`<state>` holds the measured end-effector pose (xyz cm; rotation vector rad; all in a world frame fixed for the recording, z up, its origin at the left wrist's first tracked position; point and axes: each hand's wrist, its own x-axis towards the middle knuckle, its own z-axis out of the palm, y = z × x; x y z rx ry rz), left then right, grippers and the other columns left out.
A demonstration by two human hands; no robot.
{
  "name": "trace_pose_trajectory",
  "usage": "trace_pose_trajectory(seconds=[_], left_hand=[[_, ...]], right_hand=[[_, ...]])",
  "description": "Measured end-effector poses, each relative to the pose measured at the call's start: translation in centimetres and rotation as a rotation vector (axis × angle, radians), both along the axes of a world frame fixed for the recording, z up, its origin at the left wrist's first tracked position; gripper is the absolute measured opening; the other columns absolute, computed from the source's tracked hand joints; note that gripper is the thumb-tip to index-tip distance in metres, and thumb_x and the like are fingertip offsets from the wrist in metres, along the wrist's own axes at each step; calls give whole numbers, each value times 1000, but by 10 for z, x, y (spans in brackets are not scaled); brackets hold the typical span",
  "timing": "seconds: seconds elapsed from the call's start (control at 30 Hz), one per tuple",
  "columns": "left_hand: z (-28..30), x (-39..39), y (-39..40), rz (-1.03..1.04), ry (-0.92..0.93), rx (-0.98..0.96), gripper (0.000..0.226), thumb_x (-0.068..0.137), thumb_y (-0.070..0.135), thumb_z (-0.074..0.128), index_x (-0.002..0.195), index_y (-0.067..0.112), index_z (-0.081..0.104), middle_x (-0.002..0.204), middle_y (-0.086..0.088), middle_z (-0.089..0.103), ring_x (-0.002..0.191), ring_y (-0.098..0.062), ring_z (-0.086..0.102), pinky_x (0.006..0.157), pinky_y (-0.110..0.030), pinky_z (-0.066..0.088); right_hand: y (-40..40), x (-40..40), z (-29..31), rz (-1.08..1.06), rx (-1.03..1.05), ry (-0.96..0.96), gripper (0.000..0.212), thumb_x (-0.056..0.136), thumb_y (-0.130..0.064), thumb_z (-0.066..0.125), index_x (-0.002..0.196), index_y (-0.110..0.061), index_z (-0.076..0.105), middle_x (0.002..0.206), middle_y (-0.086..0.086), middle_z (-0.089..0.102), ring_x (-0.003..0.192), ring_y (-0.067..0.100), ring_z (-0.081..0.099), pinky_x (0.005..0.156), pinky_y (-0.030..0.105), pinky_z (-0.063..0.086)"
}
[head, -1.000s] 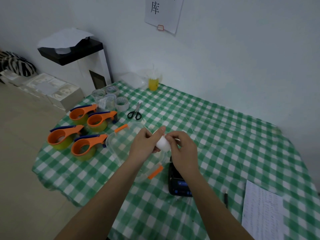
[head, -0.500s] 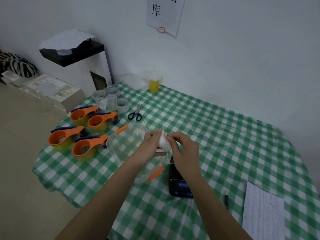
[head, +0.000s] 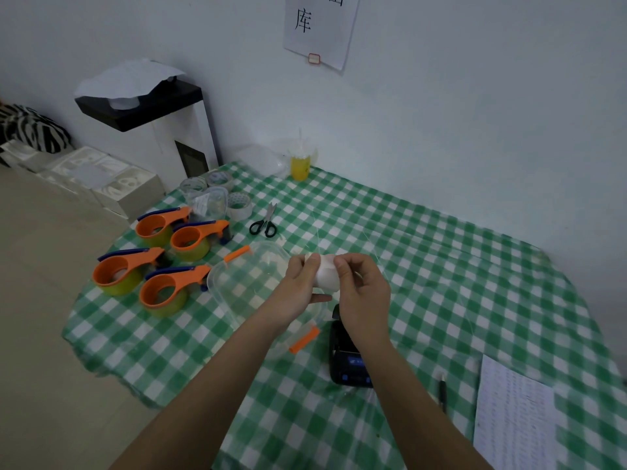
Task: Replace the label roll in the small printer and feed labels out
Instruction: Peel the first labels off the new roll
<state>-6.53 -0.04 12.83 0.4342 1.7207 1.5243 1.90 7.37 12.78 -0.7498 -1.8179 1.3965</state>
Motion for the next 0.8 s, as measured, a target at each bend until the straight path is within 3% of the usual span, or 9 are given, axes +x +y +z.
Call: trace_pose_trajectory(seconds=[0.23, 0.4, 0.53, 0.6, 0.67, 0.8], left_hand=[[-2, 0, 2, 22, 19, -9, 38, 98, 40, 29, 122, 11, 37, 128, -13, 47, 110, -24, 57, 86, -33, 56], [-4, 1, 3, 36, 49, -17, 37, 98, 39, 32, 119, 10, 39, 126, -14, 48, 102, -18, 58, 89, -38, 56], [-5, 1, 3, 17, 65, -40, 37, 97, 40, 32, 119, 11, 39, 126, -12, 47, 105, -20, 57, 92, -39, 55], [-5, 1, 4, 23, 75, -38, 37, 98, 40, 31, 120, 11, 37, 125, -8, 46, 102, -18, 57, 85, -32, 56], [-6, -2, 7, 68, 101, -59, 39, 98, 39, 31, 123, 11, 35, 124, -7, 44, 104, -20, 57, 77, -24, 55], [-17, -14, 22, 236, 182, -201, 47, 94, 44, 36, 123, 8, 34, 132, -15, 43, 107, -27, 55, 91, -44, 52]], right_hand=[[1, -3, 1, -54, -150, 54, 14, 91, -17, 56, 81, -24, 61, 83, -9, 67, 75, -2, 62, 66, 11, 50], [6, -5, 0, -104, -317, 135, 14, 91, -13, 56, 81, -19, 64, 86, -6, 69, 75, -4, 64, 67, 10, 51], [10, -4, -1, -133, -452, 174, 13, 91, -15, 56, 83, -18, 65, 89, -4, 70, 80, 2, 67, 75, 18, 55], [15, -1, 2, -175, -513, 225, 12, 91, -16, 56, 83, -18, 65, 90, -3, 69, 81, 3, 66, 80, 22, 55], [20, 5, 5, -229, -383, 185, 10, 90, -20, 58, 81, -21, 64, 88, -6, 68, 82, 3, 64, 82, 22, 52], [6, 18, 8, -123, 308, 68, 7, 86, -21, 63, 80, -23, 62, 81, -9, 64, 79, 7, 59, 73, 19, 47]])
